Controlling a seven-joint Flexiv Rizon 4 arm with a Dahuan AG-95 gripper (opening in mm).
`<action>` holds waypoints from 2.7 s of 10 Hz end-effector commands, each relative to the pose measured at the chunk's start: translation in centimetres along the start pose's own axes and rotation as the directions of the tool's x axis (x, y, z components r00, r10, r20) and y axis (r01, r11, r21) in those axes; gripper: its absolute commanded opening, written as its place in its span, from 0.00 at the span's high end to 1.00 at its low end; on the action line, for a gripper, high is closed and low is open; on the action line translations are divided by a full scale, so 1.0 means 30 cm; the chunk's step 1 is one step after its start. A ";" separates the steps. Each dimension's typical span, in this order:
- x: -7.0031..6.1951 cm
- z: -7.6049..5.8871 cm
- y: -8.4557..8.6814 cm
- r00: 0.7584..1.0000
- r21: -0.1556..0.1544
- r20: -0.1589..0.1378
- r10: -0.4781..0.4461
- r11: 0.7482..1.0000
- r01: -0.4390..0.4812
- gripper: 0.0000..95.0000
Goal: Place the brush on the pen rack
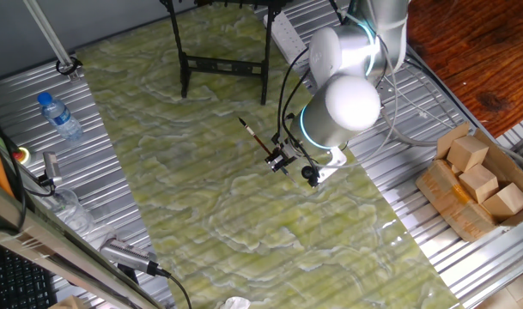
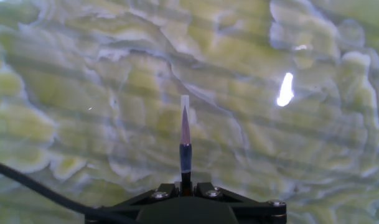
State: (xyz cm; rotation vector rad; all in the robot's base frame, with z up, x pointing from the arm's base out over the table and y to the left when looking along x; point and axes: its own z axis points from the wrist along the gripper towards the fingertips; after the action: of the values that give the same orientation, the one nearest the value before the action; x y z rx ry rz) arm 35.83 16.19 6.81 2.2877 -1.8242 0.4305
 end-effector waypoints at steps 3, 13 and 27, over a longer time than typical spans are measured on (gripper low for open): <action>0.026 -0.026 0.003 1.000 -0.016 -0.028 -0.004 1.000 0.003 1.00; 0.029 -0.027 0.003 0.996 -0.023 -0.084 0.025 0.999 -0.027 1.00; 0.031 -0.019 0.001 0.933 -0.089 -0.181 0.311 0.940 -0.330 1.00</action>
State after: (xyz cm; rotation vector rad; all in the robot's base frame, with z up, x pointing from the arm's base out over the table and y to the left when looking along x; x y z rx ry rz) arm 35.98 15.59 7.67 1.8202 -2.0802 0.5286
